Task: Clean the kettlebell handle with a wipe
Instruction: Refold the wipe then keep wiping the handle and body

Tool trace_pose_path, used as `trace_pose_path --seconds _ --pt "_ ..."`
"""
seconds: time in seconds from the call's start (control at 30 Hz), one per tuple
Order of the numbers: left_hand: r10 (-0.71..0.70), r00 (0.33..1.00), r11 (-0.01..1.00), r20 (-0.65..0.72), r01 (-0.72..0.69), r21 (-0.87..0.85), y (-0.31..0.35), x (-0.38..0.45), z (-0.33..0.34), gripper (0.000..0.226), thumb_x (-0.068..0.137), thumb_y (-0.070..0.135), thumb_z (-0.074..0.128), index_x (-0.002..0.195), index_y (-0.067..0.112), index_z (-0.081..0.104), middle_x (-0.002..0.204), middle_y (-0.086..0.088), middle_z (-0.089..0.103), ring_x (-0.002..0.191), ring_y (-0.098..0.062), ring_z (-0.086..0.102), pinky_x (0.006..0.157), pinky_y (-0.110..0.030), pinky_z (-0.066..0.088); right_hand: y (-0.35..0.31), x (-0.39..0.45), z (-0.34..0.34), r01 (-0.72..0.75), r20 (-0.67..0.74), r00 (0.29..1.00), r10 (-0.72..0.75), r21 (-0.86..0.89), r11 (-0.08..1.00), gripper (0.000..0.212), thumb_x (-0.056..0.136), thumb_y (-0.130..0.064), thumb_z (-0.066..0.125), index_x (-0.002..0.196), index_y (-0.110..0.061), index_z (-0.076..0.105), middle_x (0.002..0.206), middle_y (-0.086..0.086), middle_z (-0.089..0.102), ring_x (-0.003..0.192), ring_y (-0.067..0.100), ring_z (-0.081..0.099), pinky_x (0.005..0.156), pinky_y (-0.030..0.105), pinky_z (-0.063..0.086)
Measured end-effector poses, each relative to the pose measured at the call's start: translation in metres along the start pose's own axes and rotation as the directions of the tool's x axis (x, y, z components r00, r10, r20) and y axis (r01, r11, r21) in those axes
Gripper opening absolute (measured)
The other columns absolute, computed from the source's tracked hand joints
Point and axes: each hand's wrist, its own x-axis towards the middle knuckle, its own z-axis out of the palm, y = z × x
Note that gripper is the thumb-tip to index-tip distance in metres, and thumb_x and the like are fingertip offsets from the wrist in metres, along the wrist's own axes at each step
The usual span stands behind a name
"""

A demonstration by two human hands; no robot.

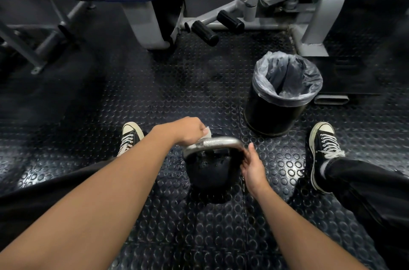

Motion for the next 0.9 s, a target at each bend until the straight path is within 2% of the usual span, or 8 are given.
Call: trace_pose_path --seconds 0.1,0.23,0.33,0.5,0.6,0.7,0.77,0.9 --pt "-0.003 1.0 1.0 -0.028 0.004 0.019 -0.005 0.001 0.003 0.045 0.106 0.035 0.037 0.074 0.01 0.057 0.076 -0.006 0.062 0.072 -0.021 0.053 0.069 -0.036 0.042 0.002 0.001 -0.002 0.004 0.003 1.0 -0.004 -0.005 1.0 0.055 0.101 -0.059 0.037 0.131 -0.021 0.062 0.126 -0.005 0.068 0.118 0.005 0.059 0.114 0.032 0.036" --pt "-0.043 0.999 0.999 -0.018 0.043 0.012 -0.011 0.0 0.009 0.042 0.105 0.033 0.038 0.074 0.011 0.058 0.075 -0.004 0.062 0.074 -0.022 0.056 0.07 -0.037 0.044 0.005 0.005 -0.003 0.004 -0.012 1.0 -0.004 0.002 1.0 0.044 0.101 -0.059 0.038 0.116 -0.029 0.066 0.113 -0.014 0.07 0.107 -0.002 0.059 0.113 0.031 0.036" --pt "-0.019 0.998 0.998 -0.061 0.016 -0.055 -0.005 0.001 0.007 0.045 0.105 0.037 0.039 0.071 0.011 0.054 0.066 -0.004 0.059 0.065 -0.02 0.049 0.066 -0.036 0.042 0.006 0.006 -0.002 0.007 -0.022 1.0 -0.007 -0.002 1.0 0.043 0.1 -0.061 0.04 0.109 -0.032 0.069 0.105 -0.018 0.074 0.108 -0.002 0.06 0.115 0.032 0.036" --pt "-0.021 0.999 1.0 -0.046 0.021 0.011 -0.005 -0.001 0.003 0.047 0.104 0.038 0.038 0.065 0.017 0.052 0.067 -0.002 0.059 0.07 -0.02 0.053 0.08 -0.041 0.048 0.009 0.01 -0.005 0.011 -0.035 0.999 -0.011 -0.022 1.0 0.045 0.095 -0.068 0.043 0.103 -0.034 0.073 0.104 -0.019 0.075 0.111 0.002 0.061 0.118 0.038 0.035" --pt "0.004 0.998 1.0 -0.068 -0.004 -0.007 0.001 -0.002 0.003 0.048 0.105 0.038 0.037 0.065 0.014 0.05 0.065 -0.004 0.056 0.067 -0.021 0.049 0.067 -0.037 0.042 0.008 0.008 -0.003 0.022 -0.026 0.999 -0.023 -0.019 1.0 0.048 0.094 -0.069 0.044 0.095 -0.034 0.078 0.103 -0.016 0.077 0.11 0.003 0.063 0.118 0.04 0.036" --pt "-0.014 0.996 1.0 -0.09 0.012 -0.018 -0.002 -0.004 0.005 0.047 0.105 0.037 0.037 0.064 0.015 0.049 0.064 -0.003 0.055 0.064 -0.02 0.048 0.061 -0.034 0.038 0.007 0.005 -0.003 0.032 -0.024 0.999 -0.033 -0.046 0.998 0.064 0.069 -0.09 0.052 0.099 -0.04 0.078 0.114 -0.013 0.075 0.119 0.008 0.061 0.119 0.042 0.034" --pt "-0.041 0.997 0.999 -0.067 0.04 -0.016 -0.007 -0.005 0.007 0.047 0.104 0.037 0.038 0.065 0.016 0.053 0.067 -0.004 0.059 0.064 -0.02 0.05 0.062 -0.034 0.04 0.008 0.006 -0.005 0.032 -0.039 0.999 -0.034 -0.07 0.997 0.074 0.06 -0.097 0.053 0.103 -0.041 0.076 0.119 -0.012 0.073 0.124 0.01 0.059 0.12 0.044 0.032" --pt "-0.052 0.997 0.997 -0.064 0.048 -0.062 -0.003 -0.005 0.009 0.046 0.105 0.037 0.038 0.066 0.016 0.054 0.067 -0.003 0.06 0.063 -0.019 0.049 0.062 -0.033 0.039 0.004 0.001 -0.001 0.033 -0.01 0.999 -0.034 -0.05 0.998 0.063 0.069 -0.089 0.053 0.097 -0.038 0.078 0.111 -0.013 0.076 0.117 0.008 0.062 0.119 0.042 0.034"
